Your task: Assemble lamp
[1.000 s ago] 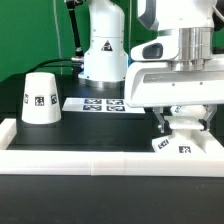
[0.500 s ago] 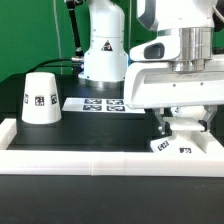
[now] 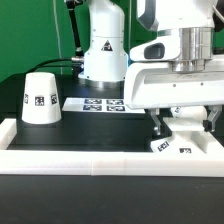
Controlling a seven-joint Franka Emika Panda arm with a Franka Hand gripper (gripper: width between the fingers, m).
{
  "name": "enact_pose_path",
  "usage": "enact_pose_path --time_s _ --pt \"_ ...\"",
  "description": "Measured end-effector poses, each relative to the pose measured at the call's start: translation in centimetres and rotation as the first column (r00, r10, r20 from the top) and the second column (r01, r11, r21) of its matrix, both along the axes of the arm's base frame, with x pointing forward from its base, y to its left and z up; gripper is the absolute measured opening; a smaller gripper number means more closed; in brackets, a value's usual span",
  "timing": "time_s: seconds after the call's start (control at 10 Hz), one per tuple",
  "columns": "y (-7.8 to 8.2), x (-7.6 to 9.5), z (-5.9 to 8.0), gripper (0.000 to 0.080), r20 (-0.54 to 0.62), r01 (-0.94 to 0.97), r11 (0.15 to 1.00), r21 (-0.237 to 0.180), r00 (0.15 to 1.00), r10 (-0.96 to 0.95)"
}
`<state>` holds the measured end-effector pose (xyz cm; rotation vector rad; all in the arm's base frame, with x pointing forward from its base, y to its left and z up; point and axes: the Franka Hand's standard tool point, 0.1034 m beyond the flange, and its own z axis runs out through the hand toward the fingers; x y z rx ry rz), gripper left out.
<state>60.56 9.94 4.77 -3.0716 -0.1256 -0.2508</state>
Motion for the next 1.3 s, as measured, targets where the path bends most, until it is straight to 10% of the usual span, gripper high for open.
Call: enact_pose_path --time_s 0.8,1.3 --pt "1.3 -9.4 3.7 0.0698 -0.018 -0.107 0.994 -0.014 0.994 0.106" --pt "3.0 -10.4 3.3 0.0698 -0.023 -0.143 0.99 -0.011 0.989 0.143"
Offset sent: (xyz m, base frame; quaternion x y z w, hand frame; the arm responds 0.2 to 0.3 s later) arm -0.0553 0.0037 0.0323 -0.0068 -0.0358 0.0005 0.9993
